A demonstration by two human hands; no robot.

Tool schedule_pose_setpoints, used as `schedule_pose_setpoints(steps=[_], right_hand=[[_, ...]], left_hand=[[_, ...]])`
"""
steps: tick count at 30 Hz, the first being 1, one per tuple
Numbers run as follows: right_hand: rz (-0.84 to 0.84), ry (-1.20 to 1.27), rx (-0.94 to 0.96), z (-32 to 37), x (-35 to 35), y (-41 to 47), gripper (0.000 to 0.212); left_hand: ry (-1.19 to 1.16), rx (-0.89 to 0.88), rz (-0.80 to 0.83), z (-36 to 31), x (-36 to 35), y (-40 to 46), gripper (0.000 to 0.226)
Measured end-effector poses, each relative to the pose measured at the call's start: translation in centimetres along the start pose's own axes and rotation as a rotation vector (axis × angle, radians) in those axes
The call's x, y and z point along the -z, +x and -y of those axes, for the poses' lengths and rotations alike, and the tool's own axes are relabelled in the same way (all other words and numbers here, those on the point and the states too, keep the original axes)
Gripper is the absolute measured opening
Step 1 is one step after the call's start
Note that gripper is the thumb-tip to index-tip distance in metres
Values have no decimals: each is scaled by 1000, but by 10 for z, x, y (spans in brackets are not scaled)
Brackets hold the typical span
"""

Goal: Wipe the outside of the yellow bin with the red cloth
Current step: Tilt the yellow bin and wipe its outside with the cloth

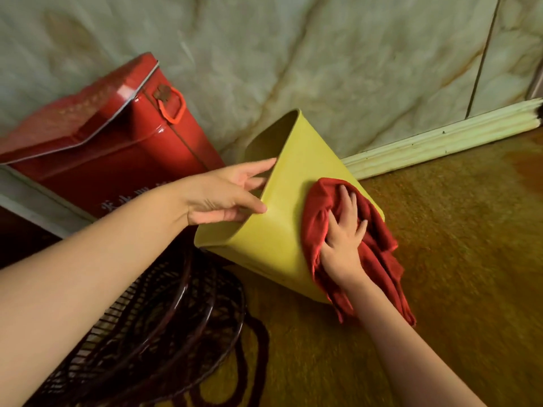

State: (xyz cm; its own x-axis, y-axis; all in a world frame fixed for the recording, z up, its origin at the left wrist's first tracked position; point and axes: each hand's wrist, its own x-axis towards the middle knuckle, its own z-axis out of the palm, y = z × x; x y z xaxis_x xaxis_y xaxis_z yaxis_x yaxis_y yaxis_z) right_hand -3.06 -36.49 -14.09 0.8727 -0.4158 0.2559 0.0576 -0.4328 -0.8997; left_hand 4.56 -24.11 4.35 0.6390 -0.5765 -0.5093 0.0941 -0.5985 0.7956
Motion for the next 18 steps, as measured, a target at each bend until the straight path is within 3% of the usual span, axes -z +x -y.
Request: schedule_pose_setpoints(steps=[5,10,12,15,16,18], right_hand=[[24,-36,21,-14,-2,4,52],[19,-31,-141,-14,2,-3,58],[-21,-29,-92,11,-9,3,59],[-37,-69,140,33,-20,13,54],[-34,-89,132,26,-19,14,52],[-18,-83,-61,-4,-8,11,51]], left_hand=[[226,161,4,-23,9,4,70],[292,235,46,-38,7,9,35],[303,222,39,-37,7,10,32],[364,209,-7,-36,5,14,41],[379,210,-31,-35,3,14,45],[365,207,-59,-34,-1,11,47]])
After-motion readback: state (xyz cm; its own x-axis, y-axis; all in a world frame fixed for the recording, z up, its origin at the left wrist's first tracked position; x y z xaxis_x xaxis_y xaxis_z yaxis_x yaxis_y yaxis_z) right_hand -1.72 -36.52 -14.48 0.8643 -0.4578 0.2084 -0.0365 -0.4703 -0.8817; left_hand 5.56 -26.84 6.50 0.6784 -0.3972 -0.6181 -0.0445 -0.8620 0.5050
